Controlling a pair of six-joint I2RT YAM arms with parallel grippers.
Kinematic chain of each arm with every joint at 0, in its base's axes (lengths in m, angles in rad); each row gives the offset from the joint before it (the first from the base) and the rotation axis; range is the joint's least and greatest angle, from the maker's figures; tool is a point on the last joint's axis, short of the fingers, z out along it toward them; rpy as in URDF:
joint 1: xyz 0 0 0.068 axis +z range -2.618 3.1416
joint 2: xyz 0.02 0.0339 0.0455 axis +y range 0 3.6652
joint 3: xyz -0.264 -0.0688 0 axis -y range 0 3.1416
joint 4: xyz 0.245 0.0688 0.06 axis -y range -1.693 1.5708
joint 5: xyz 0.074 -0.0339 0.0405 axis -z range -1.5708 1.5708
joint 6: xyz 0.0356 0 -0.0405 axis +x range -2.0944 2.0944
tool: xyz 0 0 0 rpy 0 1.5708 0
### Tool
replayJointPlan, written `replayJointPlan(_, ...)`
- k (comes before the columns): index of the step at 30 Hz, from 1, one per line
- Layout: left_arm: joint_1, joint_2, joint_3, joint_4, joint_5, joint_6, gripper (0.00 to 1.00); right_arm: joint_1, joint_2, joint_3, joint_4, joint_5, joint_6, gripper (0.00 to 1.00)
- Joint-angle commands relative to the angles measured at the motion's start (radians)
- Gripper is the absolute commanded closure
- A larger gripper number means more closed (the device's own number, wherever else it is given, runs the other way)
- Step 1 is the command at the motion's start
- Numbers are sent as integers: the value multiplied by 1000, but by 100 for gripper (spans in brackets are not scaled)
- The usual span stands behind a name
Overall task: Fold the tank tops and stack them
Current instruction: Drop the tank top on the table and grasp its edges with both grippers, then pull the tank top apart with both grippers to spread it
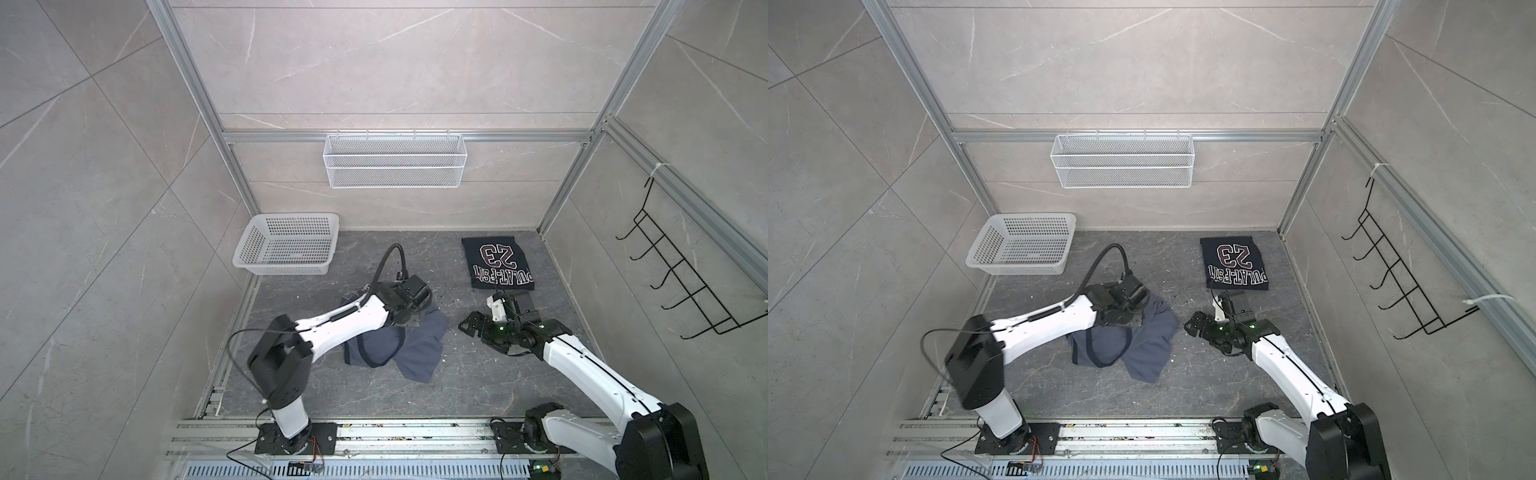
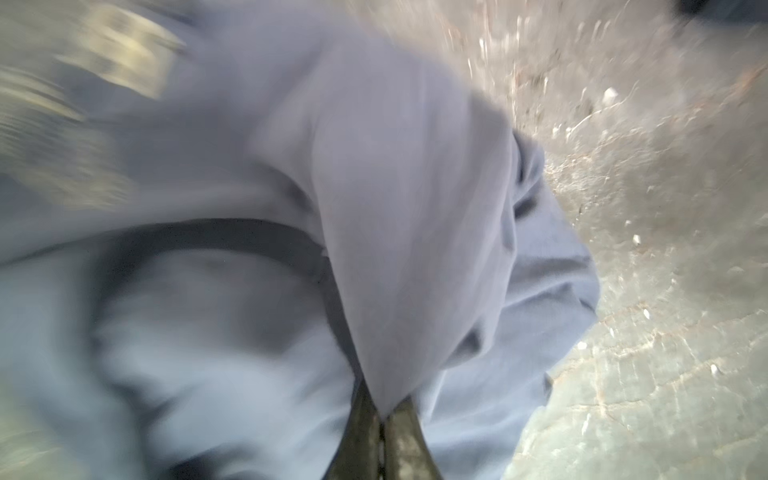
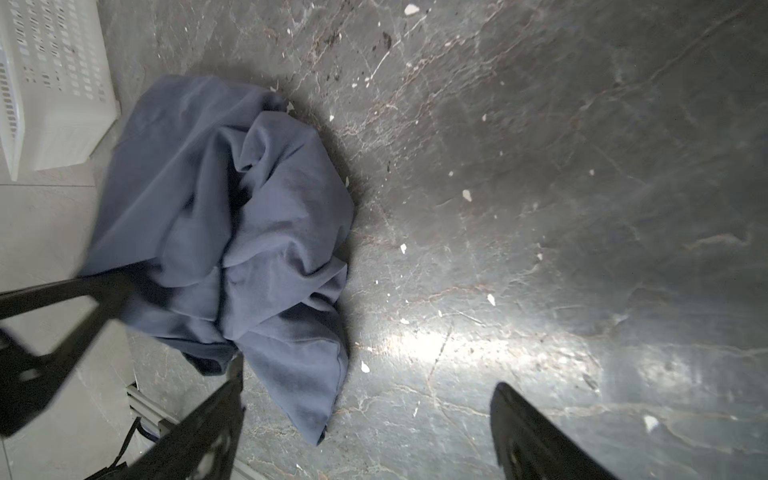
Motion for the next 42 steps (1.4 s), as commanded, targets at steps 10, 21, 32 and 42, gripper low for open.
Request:
replayJointPlan(10, 477, -751, -352, -246, -180, 74, 100, 107, 130, 70, 73, 57, 39, 8)
replayJointPlan(21, 543, -629, -433, -180, -108, -16, 100, 401, 335, 91, 213, 87, 98, 12)
replayJointPlan(32, 563, -704, -459, -196, -126, -34, 100, 517, 496, 269, 329, 43, 139, 37)
replayJointPlan(42, 564, -711, -472, -175, -110, -32, 100, 614, 538, 300, 273, 125, 157, 56)
